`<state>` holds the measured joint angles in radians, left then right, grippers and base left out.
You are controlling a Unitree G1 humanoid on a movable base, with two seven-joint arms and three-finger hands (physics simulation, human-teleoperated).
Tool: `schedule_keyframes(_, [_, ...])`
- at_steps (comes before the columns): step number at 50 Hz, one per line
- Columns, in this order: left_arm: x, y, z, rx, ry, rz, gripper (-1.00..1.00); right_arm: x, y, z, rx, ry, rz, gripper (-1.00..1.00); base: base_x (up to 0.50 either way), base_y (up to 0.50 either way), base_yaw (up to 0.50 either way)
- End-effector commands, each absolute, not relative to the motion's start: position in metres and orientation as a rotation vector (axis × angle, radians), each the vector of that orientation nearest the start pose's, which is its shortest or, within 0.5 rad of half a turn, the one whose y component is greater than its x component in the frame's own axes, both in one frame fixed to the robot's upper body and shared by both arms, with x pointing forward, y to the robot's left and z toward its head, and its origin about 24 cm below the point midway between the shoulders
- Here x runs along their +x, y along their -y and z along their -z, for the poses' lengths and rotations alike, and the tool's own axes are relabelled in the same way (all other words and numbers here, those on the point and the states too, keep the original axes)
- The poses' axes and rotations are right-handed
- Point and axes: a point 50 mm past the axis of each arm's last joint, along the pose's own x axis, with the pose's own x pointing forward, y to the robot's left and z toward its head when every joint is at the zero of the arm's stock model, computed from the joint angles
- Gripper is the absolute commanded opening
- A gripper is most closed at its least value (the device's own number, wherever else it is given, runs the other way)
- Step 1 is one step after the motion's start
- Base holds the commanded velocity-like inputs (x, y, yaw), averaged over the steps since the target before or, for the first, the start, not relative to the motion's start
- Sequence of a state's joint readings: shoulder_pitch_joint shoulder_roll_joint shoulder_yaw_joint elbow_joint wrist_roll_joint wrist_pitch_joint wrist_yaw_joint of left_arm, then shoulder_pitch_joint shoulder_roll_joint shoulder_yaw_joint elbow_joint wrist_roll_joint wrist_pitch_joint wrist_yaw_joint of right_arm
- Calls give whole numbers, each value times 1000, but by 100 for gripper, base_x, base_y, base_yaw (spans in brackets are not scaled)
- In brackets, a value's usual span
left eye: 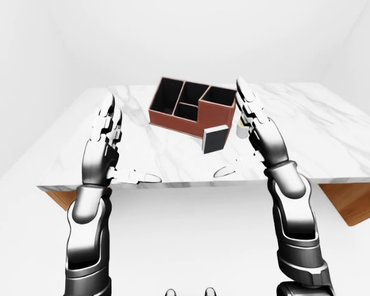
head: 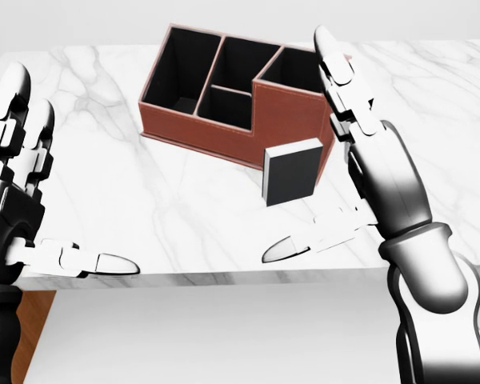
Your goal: Pick up the book and place it in the right compartment of the caddy.
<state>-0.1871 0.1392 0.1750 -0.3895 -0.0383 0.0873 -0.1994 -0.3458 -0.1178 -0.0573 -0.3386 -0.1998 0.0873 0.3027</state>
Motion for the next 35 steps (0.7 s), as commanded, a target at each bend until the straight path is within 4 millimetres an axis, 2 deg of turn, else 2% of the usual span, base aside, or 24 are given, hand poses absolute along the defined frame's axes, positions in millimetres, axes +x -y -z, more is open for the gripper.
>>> schedule_keyframes(1, [258, -183, -175, 153, 489, 94, 100, 276, 137, -201, -407, 565, -253, 100, 29, -2, 0])
schedule_keyframes(35, [259, -183, -175, 157, 487, 95, 100, 274, 138, -203, -469, 565, -265, 100, 26, 0, 0])
